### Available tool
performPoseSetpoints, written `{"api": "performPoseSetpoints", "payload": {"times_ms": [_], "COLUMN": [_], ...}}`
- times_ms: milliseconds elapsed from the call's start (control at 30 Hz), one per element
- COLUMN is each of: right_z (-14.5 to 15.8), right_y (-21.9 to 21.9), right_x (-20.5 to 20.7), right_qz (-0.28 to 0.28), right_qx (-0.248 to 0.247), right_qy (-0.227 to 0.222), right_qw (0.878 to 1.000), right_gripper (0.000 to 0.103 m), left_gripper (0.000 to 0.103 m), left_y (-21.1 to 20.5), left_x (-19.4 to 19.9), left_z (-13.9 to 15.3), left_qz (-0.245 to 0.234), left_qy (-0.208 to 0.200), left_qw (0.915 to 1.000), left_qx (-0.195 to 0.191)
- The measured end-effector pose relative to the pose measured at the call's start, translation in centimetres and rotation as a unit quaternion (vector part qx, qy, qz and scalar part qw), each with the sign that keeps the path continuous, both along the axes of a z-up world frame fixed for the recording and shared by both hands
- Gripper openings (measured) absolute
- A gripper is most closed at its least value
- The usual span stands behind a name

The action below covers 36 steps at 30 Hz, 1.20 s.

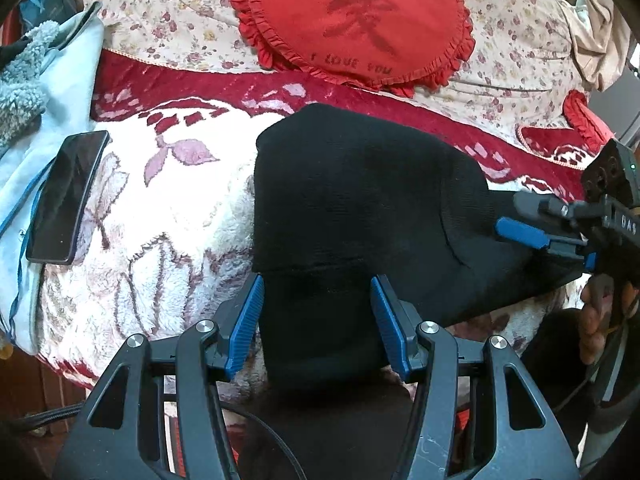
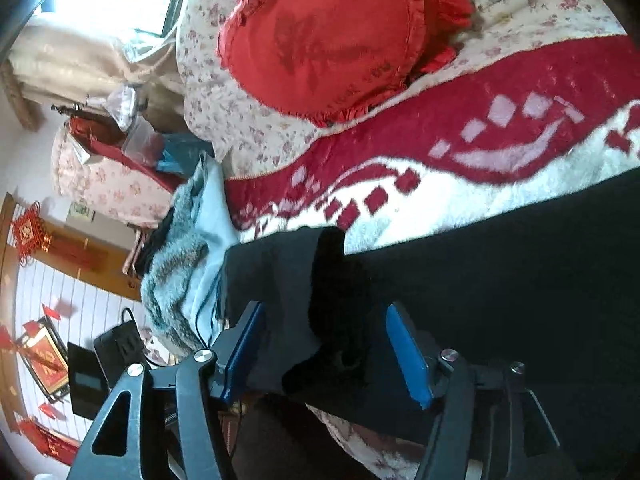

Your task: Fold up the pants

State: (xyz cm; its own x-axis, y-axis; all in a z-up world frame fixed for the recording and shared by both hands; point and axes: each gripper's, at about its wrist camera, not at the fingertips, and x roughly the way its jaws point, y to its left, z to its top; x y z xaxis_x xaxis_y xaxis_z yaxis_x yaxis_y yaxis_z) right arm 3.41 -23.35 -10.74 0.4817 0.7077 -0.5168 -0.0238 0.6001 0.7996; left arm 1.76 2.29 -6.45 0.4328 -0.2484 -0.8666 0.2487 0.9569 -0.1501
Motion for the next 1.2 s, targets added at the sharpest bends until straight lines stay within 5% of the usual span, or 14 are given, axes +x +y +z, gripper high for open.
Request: {"api": "performPoseSetpoints", "payload": {"times_ms": [200,267,300,433,567,767,833,900,967,1200], "right_z": [-1.0,-0.6,-0.6,0.3,2.2,-0.5,0.5,2.2,3.9,4.7], "right_y": [4.3,5.1,5.6,6.8,5.2,3.6,2.8,1.8,1.0,5.2], "right_x": [0.5,0.9,1.0,0.2,-1.3,-0.2,-0.6,-1.1,-1.4,1.3], "right_qz": [0.041,0.059,0.071,0.084,0.076,0.061,0.042,0.021,0.011,0.057], "right_qx": [-0.043,-0.048,-0.044,-0.089,-0.122,-0.15,-0.172,-0.212,-0.201,-0.226], "right_qy": [0.009,-0.005,-0.012,-0.045,-0.072,-0.01,-0.017,-0.03,-0.051,-0.088], "right_qw": [0.998,0.997,0.996,0.991,0.987,0.987,0.984,0.976,0.978,0.968], "right_gripper": [0.064,0.048,0.028,0.017,0.017,0.024,0.034,0.034,0.034,0.034], "left_gripper": [0.054,0.054,0.054,0.054,0.054,0.054,0.054,0.054,0.054,0.054], "left_y": [0.5,0.6,0.6,0.6,0.1,-1.2,-1.0,-0.9,-0.9,-2.2], "left_x": [0.1,0.1,0.0,-0.2,0.1,1.0,1.0,1.2,1.7,4.2], "left_z": [-0.1,0.1,0.2,1.4,2.0,-0.1,0.4,1.0,1.4,1.0], "left_qz": [0.01,0.014,0.015,0.016,0.009,0.014,0.012,0.014,0.017,0.037], "left_qy": [0.007,0.008,0.007,-0.004,-0.012,0.008,0.007,0.002,-0.003,-0.014], "left_qw": [0.9999,0.9998,0.9998,0.9998,0.9997,0.9999,0.9999,0.9999,0.9998,0.9992], "left_qx": [-0.011,-0.011,-0.01,-0.012,-0.02,0.003,-0.005,-0.005,-0.005,0.012]}}
